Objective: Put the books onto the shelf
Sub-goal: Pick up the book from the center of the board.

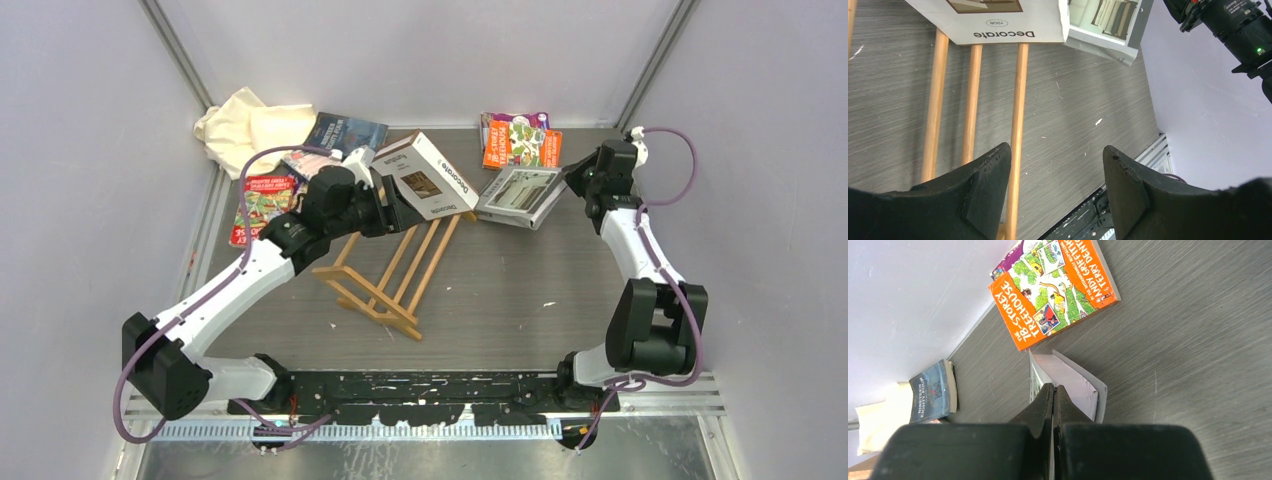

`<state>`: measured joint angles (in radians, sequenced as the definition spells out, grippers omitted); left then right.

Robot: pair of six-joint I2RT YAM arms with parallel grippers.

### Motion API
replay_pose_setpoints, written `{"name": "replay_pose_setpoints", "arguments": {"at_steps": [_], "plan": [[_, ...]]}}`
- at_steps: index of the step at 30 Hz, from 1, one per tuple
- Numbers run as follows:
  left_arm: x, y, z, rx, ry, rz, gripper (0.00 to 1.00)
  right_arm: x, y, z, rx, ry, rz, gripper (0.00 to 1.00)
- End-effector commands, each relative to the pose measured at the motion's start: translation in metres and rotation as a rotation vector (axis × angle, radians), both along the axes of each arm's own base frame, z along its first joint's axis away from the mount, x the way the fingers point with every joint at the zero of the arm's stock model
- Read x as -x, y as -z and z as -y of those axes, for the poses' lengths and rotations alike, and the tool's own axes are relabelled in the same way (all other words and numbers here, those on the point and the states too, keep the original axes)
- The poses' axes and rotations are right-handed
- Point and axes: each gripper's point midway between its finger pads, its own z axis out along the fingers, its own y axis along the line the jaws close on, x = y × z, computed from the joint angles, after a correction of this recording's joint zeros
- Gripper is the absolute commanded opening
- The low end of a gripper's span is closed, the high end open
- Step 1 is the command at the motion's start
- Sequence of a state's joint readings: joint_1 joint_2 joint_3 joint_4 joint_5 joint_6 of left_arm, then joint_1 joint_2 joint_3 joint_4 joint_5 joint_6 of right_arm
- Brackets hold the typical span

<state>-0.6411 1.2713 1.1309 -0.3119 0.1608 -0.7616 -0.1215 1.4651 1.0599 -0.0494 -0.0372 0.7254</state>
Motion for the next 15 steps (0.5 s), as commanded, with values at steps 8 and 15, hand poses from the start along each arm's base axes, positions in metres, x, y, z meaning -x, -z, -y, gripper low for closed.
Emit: {"name": "replay_pose_setpoints", "arguments": {"at_steps": [8,15], "plan": [[0.013,-0.054,0.018,0.137,0.042,0.042,0.69,0.019,-0.088,0.012,0.083,0.05,0.121,0.01],[0.017,-0.067,0.029,0.202,0.055,0.011,0.71,0.022,-0.144,0.015,0.12,0.054,0.197,0.01]]}}
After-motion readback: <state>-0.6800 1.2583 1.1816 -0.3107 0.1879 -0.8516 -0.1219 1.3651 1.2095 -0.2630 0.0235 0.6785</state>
